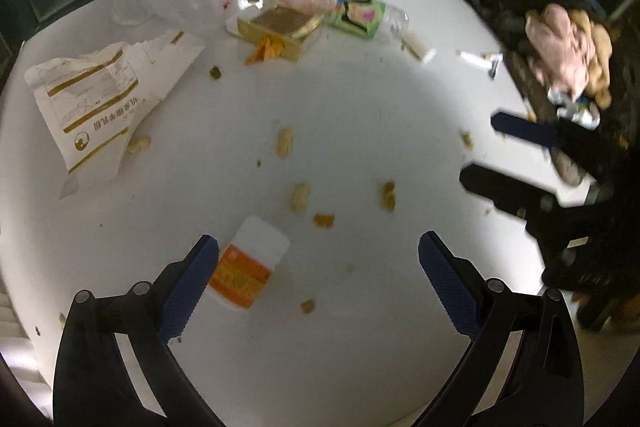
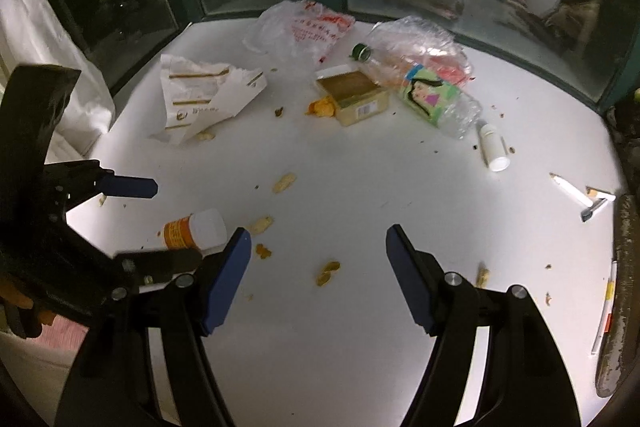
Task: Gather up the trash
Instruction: 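Move the left tool toward the white pill bottle with orange label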
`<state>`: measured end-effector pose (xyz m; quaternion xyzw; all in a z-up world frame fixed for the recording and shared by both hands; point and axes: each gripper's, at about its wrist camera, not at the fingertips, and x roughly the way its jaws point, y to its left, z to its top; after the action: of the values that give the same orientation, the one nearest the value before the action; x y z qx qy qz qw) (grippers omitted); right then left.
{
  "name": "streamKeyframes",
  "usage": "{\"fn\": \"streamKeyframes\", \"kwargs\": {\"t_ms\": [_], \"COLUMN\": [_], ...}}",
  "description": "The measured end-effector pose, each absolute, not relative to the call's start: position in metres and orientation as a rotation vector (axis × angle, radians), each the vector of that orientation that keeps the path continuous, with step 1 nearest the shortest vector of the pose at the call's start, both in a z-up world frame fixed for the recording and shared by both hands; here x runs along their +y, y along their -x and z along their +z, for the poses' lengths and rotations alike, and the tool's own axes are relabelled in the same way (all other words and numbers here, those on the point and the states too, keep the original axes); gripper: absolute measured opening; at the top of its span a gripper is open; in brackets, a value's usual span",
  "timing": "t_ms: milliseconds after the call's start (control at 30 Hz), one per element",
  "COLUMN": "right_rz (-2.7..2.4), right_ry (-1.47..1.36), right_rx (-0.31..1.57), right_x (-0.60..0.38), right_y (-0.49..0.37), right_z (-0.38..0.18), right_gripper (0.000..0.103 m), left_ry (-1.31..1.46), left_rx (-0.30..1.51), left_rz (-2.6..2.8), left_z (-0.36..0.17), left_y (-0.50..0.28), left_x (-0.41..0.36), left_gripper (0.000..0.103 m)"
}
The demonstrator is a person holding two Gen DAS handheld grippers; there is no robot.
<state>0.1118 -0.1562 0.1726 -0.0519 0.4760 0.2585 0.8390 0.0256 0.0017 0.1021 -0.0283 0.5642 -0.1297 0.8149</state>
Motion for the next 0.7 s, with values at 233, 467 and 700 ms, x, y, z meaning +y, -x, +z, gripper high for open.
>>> {"fn": "streamKeyframes", "kwargs": {"t_ms": [233,467,700], "right_rz": [0.577,0.617,0.608], "right_ry": [0.101,0.149,0.154], "right_rx": [1.044,1.088,1.136], "right_x": [-0.147,-0.122,-0.114], "right_y": [-0.113,-0.113,-0.117], "right_z": [0.159,0.141,0.125], "right_gripper": [0.067,0.067,0.067], "left_ry": [-0.022,-0.095,-0.109], "left_rx": [1.224,1.23,1.258], "left_rz": [-0.232,-0.181,-0.192], "left_z": [0.083,0.072,0.059], "left_y": [-0.019,-0.027,-0.032], "left_x": [0.003,0.011,0.018], "left_gripper": [0.097,0.097,0.097]}}
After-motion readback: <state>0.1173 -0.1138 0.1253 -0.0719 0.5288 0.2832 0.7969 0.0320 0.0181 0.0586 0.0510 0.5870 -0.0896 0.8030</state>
